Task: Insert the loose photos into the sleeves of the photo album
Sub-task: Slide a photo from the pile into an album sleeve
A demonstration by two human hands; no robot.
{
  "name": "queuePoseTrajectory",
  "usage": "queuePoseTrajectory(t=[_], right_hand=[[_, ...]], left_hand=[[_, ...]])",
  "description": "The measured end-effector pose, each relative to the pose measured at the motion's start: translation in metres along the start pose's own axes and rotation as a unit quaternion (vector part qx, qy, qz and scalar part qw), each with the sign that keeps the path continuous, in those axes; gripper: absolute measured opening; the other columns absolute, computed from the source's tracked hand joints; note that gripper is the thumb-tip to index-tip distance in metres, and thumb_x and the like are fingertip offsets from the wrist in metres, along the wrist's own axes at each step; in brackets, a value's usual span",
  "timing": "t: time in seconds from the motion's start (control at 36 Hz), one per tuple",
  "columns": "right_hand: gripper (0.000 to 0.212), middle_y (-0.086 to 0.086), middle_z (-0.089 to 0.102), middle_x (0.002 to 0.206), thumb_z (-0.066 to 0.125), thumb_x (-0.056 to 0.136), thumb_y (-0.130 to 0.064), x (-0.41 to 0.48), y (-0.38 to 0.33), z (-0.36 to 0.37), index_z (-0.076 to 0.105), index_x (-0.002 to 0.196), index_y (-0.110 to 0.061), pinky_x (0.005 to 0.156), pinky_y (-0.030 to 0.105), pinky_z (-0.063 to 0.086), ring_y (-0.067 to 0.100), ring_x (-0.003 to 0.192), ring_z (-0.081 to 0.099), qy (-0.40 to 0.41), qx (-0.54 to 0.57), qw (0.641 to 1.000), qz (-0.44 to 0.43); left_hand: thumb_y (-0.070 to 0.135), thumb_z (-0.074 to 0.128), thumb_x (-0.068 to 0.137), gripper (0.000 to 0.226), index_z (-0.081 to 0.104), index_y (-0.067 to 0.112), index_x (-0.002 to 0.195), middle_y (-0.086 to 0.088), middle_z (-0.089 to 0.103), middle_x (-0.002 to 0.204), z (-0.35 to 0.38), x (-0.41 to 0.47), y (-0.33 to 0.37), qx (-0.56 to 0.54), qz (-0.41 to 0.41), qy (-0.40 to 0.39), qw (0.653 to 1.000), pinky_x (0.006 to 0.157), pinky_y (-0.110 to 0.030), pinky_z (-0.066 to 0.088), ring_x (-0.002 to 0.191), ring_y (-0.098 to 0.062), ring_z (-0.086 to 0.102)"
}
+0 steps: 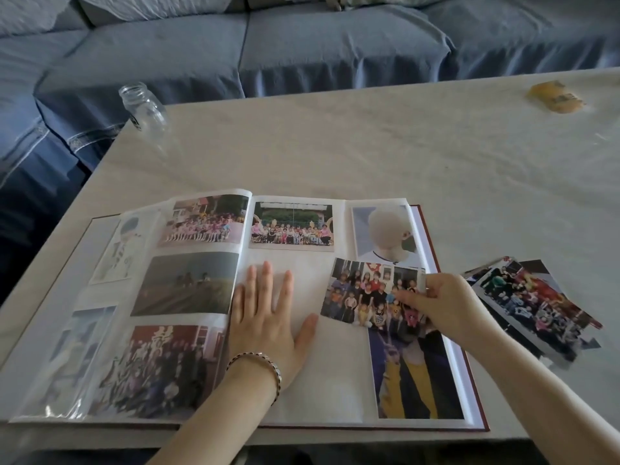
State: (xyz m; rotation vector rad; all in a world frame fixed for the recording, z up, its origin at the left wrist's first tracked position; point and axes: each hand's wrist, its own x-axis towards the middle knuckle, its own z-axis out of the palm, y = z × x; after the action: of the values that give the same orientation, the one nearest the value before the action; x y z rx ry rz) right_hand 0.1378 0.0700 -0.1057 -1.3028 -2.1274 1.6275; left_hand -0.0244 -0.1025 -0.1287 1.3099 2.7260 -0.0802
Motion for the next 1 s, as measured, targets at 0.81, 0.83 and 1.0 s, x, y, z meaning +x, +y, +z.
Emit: queuePoseTrajectory(t=[0.81, 0.83, 1.0], right_hand=[[0.013, 0.005, 0.066, 0.089, 0.065, 0.083, -0.007, 0.024, -0.037, 0.025, 0.067, 0.095, -0.003, 0.061, 0.018, 0.055, 0.011, 0.072, 0.064, -0.049, -0.026, 0.997, 0.062], [0.015, 0.005, 0.065, 0.089, 0.064, 0.084, -0.007, 0.025, -0.038, 0.028, 0.066, 0.098, 0.000, 0.057, 0.015, 0.053, 0.009, 0.068, 0.062, -0.052, -0.024, 0.996, 0.062], [0.008, -0.001, 0.065, 0.073, 0.065, 0.085, -0.011, 0.029, -0.046, 0.051, 0.066, 0.090, -0.005, 0.045, 0.009, 0.045, 0.002, 0.052, 0.062, -0.070, -0.017, 0.996, 0.055]], left_hand=[[0.094, -0.022, 0.025, 0.140, -0.025, 0.022, 0.145, 0.012, -0.025, 0.153, -0.036, 0.010, -0.050, 0.050, 0.040, -0.089, 0.994, 0.104, -0.034, -0.023, 0.126, -0.009, -0.040], [0.095, -0.018, 0.027, 0.138, -0.025, 0.022, 0.145, 0.013, -0.024, 0.154, -0.035, 0.011, -0.050, 0.048, 0.040, -0.086, 0.994, 0.104, -0.034, -0.023, 0.126, -0.009, -0.040], [0.092, -0.004, 0.034, 0.133, -0.023, 0.022, 0.146, 0.013, -0.023, 0.154, -0.034, 0.010, -0.049, 0.029, 0.037, -0.081, 0.996, 0.103, -0.034, -0.024, 0.126, -0.009, -0.039]])
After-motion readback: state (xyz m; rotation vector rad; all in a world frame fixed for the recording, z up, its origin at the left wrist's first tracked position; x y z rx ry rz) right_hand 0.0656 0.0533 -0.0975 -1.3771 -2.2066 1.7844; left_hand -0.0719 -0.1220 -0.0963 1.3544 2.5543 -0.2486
